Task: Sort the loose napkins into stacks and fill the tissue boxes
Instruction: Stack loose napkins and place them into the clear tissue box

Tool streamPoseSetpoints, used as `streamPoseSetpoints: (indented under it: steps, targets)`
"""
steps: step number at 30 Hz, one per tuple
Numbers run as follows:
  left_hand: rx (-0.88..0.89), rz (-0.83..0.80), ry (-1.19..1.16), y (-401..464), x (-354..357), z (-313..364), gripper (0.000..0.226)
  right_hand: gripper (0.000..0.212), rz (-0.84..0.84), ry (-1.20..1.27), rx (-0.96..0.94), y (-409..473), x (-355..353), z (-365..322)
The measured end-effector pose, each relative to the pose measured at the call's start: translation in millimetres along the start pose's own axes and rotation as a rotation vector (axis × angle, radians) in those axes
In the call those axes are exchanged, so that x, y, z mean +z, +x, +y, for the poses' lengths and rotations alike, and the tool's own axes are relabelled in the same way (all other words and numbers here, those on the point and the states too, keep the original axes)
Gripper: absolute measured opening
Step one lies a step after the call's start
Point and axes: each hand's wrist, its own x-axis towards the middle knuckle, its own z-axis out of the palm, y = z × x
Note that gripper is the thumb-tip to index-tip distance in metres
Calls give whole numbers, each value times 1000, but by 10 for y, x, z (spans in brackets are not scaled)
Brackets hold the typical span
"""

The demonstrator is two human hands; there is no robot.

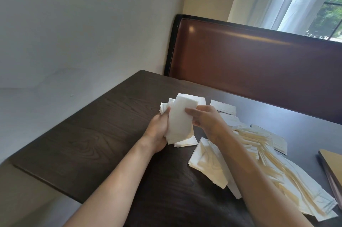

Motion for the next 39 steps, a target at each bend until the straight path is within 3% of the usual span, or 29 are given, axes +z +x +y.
streamPoseSetpoints:
  steps: [3, 7, 9, 12, 16, 19, 22, 26, 29, 32, 34, 35, 39]
  targets:
    - [-19, -10, -1, -16, -12, 19, 44, 34, 85, -184, -46, -19, -30, 12]
    - [-50, -120, 47, -77, -14, 47, 63, 19, 124, -314, -142, -31, -84, -12]
    - [-52, -145, 56, -95, -7, 47, 65, 21, 187, -335, -204, -32, -95, -36]
    - [-69, -157, 48, -99, 0, 56, 68, 20, 203, -147, -268, -44, -136, -95]
    - [-89, -187, 56, -79, -6, 63, 85, 37, 22, 199, -210, -49, -193, -122]
    - [-68, -252, 68, -86, -10, 45, 93, 44, -32, 154, -174, -22, -152, -53]
    - [-79, -277, 51, -108, -14, 42, 80, 46, -12, 57, -138, 13, -131, 3]
    - [-59, -51, 27, -59, 5, 30, 38, 34, 62, 133, -124, 75, -160, 36]
    - [-37, 191, -68, 40, -80, 63, 31, 28, 196, -185, -146, 116, -168, 118]
    - [0, 311, -170, 66, -149, 116, 32, 20, 79, -591, -81, 94, -81, 245]
    - [23, 327, -184, 76, -157, 101, 33, 31, -1, -788, -77, 91, -3, 348]
    - [36, 338, -166, 83, -162, 88, 35, 38, -8, -863, -100, 110, 23, 397]
    - [80, 355, -122, 78, -154, 79, 37, 30, 31, -899, -82, 124, 56, 434]
